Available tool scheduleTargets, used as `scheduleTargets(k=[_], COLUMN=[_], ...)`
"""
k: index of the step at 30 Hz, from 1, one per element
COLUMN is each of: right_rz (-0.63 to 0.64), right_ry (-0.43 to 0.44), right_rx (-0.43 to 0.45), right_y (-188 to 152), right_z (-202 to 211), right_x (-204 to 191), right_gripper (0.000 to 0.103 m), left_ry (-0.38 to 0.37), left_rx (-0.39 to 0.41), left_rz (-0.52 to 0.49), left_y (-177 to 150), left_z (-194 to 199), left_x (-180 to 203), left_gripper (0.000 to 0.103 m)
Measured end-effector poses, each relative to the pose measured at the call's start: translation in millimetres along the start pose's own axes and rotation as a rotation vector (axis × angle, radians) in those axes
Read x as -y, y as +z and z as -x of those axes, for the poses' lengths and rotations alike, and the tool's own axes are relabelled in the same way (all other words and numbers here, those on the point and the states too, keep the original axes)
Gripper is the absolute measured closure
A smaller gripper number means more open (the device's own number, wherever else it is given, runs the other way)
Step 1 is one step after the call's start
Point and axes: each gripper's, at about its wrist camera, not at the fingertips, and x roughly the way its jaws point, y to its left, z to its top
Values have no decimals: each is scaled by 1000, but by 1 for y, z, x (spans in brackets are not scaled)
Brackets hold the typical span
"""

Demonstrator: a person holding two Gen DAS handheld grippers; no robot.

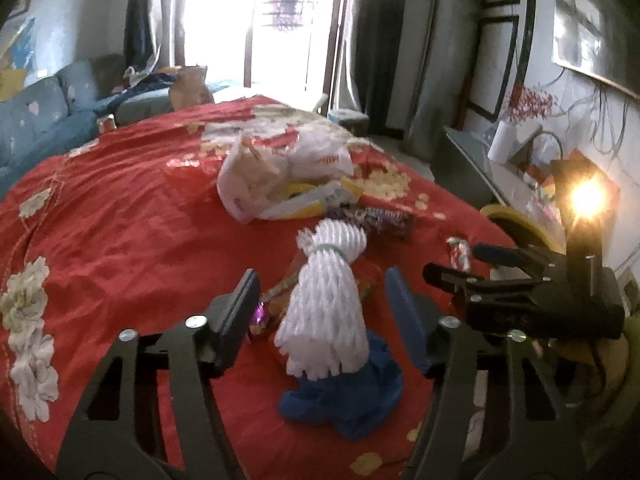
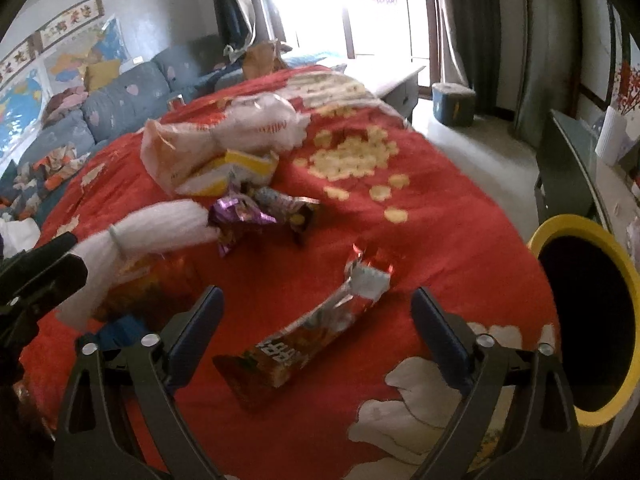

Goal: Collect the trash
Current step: 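Grasp the white foam net with the left tool while the right tool grasps the candy bar wrapper, then carry the foam net and candy wrapper over the bin with both tools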

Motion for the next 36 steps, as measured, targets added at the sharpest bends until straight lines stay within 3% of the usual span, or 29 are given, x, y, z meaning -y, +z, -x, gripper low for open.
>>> scheduleTargets(k=[3, 10, 23, 36], right_rz=[11, -41, -18, 65], right_ry=[-4, 46, 115, 152], right_rx=[0, -10, 75, 164], right_y=[-4, -7, -4, 4], right_z=[1, 4, 37, 69], right_x=[1, 17, 13, -6], right_gripper=[28, 73, 86, 88], left_ry=[2, -18, -57, -78], left_rx=[-31, -27, 67, 97], left_rz=[-5, 15, 70, 57], left_y=[-4, -5, 10, 18], left_z=[-6, -4, 20, 29], left_x=[-2, -6, -7, 12], left_gripper=[77, 88, 89, 89])
